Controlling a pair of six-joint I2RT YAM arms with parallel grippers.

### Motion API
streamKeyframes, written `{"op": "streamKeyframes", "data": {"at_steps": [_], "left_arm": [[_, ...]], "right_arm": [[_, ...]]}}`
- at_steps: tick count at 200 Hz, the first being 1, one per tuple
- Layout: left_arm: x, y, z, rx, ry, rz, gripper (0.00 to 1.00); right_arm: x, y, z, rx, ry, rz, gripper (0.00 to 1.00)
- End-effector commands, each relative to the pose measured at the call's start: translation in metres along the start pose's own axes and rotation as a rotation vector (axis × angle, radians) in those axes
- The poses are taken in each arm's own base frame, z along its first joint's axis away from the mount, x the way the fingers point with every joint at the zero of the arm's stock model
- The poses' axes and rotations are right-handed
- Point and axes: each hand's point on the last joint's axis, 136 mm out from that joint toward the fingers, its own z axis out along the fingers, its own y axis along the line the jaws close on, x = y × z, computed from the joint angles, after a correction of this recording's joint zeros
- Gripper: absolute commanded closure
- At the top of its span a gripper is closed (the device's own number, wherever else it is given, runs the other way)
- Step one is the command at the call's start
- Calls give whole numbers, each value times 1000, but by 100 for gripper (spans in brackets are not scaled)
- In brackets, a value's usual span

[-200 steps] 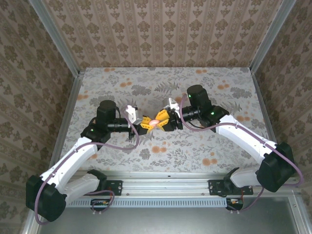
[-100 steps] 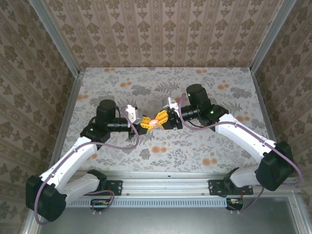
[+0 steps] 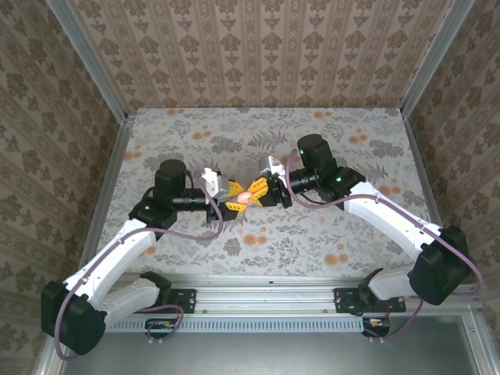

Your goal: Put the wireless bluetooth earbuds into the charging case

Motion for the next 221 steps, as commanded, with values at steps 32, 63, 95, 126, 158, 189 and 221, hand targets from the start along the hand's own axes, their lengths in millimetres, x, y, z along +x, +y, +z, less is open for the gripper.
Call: {"op": "streamKeyframes", "data": {"at_steps": [32,63,95,126,158,189,221], "left_arm": [[-8,0,1,8,-18,22,60],[-6,0,2,9,-15,16,59],[-5,1,3,10,-15,9,57],[-6,2,3,9,-17,10,62],[-7,2,3,8,-18,13,75],[-8,2,2,5,-20,18,78],[-10,2,2,5,-23,20,78]], "right_arm": [[-20,8,-2,-40,-48,-49,89],[-21,8,-3,-38,-55,-57,88],[-21,9,-3,-35,-56,-61,88],[-20,9,-3,-36,-56,-60,88],[-20,9,-4,-30,-54,-60,88],[-18,6,-2,-17,-44,-50,71],[-17,2,-1,3,-35,-45,64]]}}
